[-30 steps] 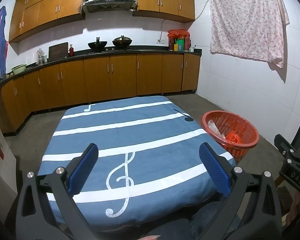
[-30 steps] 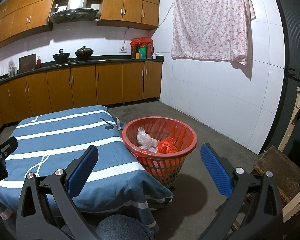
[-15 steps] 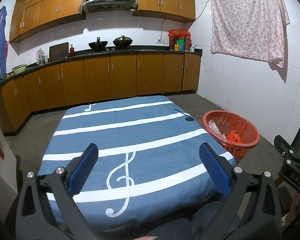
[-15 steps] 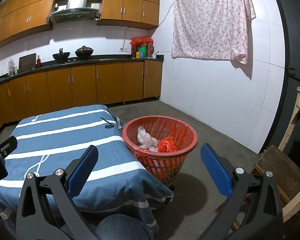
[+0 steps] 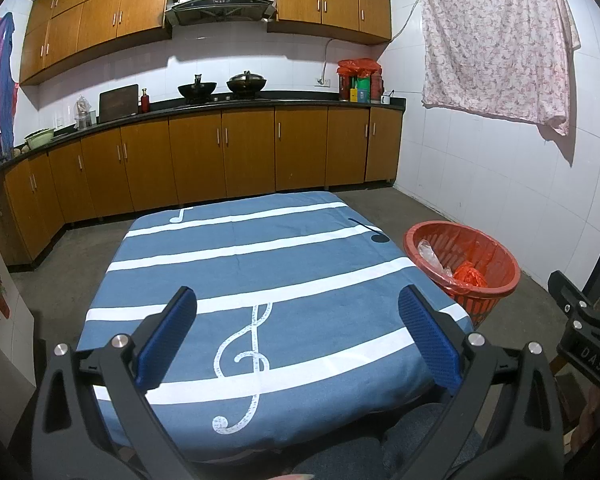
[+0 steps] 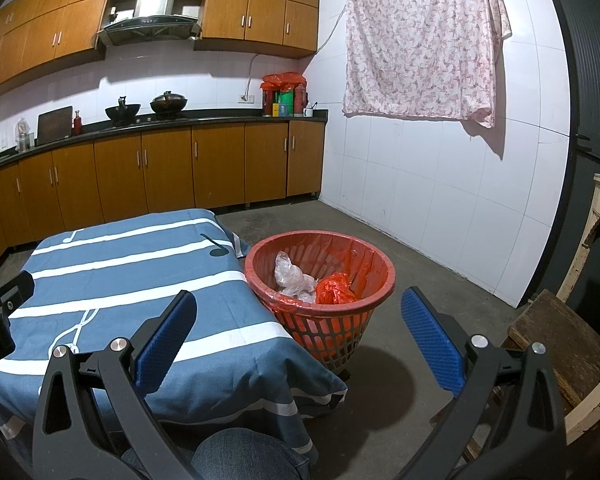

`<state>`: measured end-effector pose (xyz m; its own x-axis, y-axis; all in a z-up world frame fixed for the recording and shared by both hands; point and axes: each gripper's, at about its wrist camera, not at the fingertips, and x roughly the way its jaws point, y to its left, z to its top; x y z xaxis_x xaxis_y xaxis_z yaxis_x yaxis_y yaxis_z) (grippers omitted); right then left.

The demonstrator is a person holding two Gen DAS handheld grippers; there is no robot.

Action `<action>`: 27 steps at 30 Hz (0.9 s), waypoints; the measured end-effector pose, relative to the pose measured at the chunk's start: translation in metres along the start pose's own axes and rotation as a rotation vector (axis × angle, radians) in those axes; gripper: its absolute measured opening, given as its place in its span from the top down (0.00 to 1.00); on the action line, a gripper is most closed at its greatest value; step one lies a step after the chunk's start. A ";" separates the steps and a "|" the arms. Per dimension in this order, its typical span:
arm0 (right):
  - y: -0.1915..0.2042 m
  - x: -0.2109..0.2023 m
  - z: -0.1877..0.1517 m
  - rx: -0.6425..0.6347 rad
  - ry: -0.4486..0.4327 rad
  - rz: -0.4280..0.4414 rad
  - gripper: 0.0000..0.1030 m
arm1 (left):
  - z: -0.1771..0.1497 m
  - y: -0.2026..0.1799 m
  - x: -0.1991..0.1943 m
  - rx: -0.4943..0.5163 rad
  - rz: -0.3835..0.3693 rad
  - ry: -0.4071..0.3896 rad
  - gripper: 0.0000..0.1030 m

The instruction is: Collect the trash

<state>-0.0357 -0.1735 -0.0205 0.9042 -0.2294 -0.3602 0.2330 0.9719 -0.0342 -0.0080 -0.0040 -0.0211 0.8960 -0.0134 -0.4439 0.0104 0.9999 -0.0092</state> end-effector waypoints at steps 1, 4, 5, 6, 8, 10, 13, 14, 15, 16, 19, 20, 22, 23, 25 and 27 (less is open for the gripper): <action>0.000 0.000 0.000 0.000 0.000 0.000 0.02 | 0.000 0.000 0.000 0.000 0.000 0.000 0.04; 0.000 0.000 0.000 -0.001 0.001 0.000 0.02 | 0.000 -0.001 0.000 0.000 0.000 0.001 0.04; 0.000 0.000 0.001 -0.001 0.001 0.001 0.02 | 0.000 0.000 0.000 0.000 0.000 0.000 0.04; 0.000 0.000 0.000 -0.001 0.001 0.000 0.02 | -0.001 -0.001 0.000 0.000 0.000 0.001 0.04; 0.000 0.000 0.000 -0.001 0.001 0.001 0.02 | -0.002 -0.001 -0.001 -0.001 0.001 0.002 0.04; -0.001 0.000 0.001 -0.001 0.000 0.000 0.02 | -0.001 0.000 -0.001 -0.001 -0.001 0.002 0.04; -0.001 0.000 0.001 0.000 0.001 0.001 0.02 | -0.001 0.000 -0.001 -0.002 -0.001 0.002 0.04; -0.001 0.000 0.001 0.000 0.001 0.001 0.02 | -0.001 -0.001 -0.001 -0.001 0.000 0.001 0.04; -0.001 0.000 0.001 0.000 0.001 0.001 0.02 | -0.001 -0.001 -0.001 0.000 0.001 0.001 0.04; -0.001 0.000 0.001 -0.001 0.001 0.001 0.02 | -0.001 0.000 -0.001 0.000 0.001 0.001 0.04; -0.001 0.000 0.001 -0.001 0.001 0.001 0.02 | -0.001 0.000 0.000 -0.001 -0.001 0.002 0.04; -0.001 0.000 0.001 -0.001 0.002 0.001 0.02 | -0.001 0.000 0.000 -0.001 -0.001 0.002 0.04; -0.001 0.000 0.001 0.000 0.003 0.001 0.02 | -0.001 0.000 0.000 0.000 0.001 0.003 0.04; -0.001 0.001 0.000 0.000 0.003 0.001 0.02 | -0.001 0.000 0.000 0.000 0.001 0.003 0.04; -0.001 0.001 0.001 0.000 0.003 0.001 0.02 | -0.001 0.000 0.000 -0.001 0.001 0.003 0.04; -0.001 0.001 0.001 0.000 0.003 0.001 0.02 | -0.001 0.000 0.000 0.000 0.001 0.003 0.04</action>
<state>-0.0349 -0.1749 -0.0199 0.9033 -0.2286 -0.3631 0.2324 0.9720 -0.0338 -0.0086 -0.0036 -0.0221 0.8947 -0.0125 -0.4465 0.0095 0.9999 -0.0089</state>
